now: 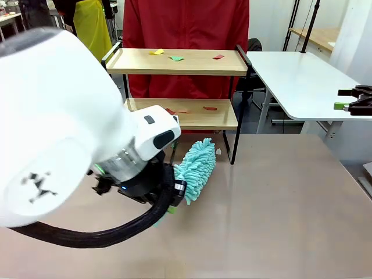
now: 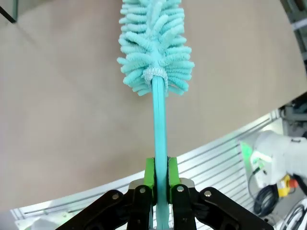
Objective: Clean the shelf.
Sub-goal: Clean the specific section of the Shelf indicated by the human with the Duster.
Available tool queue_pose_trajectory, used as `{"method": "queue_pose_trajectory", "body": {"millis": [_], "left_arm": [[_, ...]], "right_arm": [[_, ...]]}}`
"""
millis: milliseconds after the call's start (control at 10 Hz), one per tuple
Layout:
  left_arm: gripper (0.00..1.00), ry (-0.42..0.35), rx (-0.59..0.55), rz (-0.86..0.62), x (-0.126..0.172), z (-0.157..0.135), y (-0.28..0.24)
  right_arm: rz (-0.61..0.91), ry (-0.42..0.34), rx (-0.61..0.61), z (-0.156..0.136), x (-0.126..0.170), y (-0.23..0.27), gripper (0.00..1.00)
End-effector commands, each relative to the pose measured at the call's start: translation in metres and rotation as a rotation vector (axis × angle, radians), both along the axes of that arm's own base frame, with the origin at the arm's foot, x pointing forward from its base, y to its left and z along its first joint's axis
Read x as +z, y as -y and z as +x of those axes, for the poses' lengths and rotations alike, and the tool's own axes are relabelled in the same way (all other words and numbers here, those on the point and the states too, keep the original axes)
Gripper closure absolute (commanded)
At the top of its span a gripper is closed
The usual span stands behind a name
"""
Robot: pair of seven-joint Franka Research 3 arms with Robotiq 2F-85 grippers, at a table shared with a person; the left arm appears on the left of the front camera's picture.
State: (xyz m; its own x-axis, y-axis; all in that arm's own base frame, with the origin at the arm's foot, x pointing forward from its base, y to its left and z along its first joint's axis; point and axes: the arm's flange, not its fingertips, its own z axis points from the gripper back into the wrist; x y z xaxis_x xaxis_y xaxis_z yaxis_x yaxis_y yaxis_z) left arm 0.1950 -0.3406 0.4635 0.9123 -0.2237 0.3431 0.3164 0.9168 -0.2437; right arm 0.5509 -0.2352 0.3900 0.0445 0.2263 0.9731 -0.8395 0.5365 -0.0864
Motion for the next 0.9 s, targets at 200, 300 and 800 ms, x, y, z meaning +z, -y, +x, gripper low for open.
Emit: {"method": "queue_pose_trajectory", "body": {"millis": [200,300,800], "left_arm": [[0.87,-0.021,0.045,-0.074,-0.021,0.009,0.026],[0.87,0.000,0.039,-0.043,-0.012,0.005,0.012],[0.87,0.122,0.240,-0.031,-0.037,-0.012,0.061]], "right_arm": [[-0.003,0.000,0.005,-0.002,0.002,-0.003,0.00],[-0.003,0.000,0.005,-0.002,0.002,-0.003,0.00],[-0.003,0.000,0.005,-0.002,0.002,-0.003,0.00]]}}
